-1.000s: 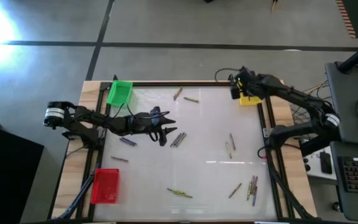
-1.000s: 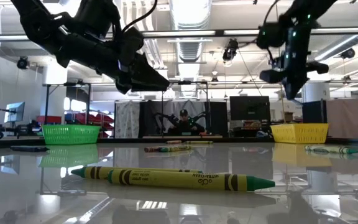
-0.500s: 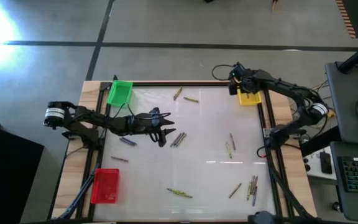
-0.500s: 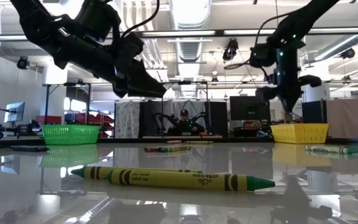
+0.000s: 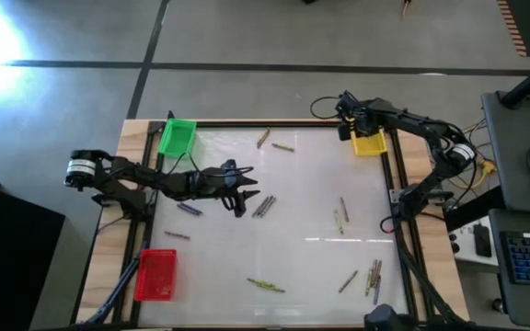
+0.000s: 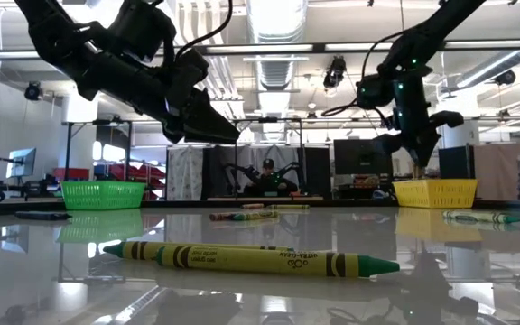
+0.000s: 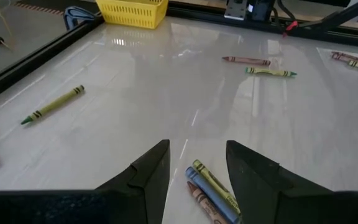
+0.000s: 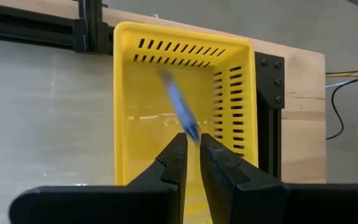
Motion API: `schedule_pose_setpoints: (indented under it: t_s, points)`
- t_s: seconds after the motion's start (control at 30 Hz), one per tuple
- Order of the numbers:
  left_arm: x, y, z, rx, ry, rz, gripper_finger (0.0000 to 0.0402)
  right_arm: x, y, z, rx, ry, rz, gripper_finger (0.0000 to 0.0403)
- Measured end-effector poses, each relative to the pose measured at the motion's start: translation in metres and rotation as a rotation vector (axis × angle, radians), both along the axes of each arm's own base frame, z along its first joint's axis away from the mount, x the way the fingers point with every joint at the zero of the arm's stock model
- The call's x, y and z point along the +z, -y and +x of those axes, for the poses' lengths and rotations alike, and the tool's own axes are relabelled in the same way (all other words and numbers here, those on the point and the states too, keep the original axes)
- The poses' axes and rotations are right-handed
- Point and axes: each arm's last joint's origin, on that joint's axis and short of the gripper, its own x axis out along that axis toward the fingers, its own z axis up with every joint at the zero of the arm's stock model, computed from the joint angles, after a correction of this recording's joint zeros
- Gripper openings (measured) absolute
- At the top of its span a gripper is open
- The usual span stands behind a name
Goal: Sort crayons
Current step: Put the blue crayon into the yellow basket, then put the green crayon into the green basket
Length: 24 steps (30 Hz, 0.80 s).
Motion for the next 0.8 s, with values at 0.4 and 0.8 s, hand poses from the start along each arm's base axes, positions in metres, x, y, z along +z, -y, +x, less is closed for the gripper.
schedule_pose_setpoints:
  t_s: [0.4,0.8]
  points:
    - [-0.002,0.0,-0.001,0.002,-0.018,-0.006,0.0141,0.02,-0.019,-0.009,0.119,0.117,0.103,0.0037]
    - [-0.002,0.0,-0.001,0.013,-0.016,-0.028,0.0141,0.039,-0.081,-0.004,0.345,0.284,0.106,0.0036]
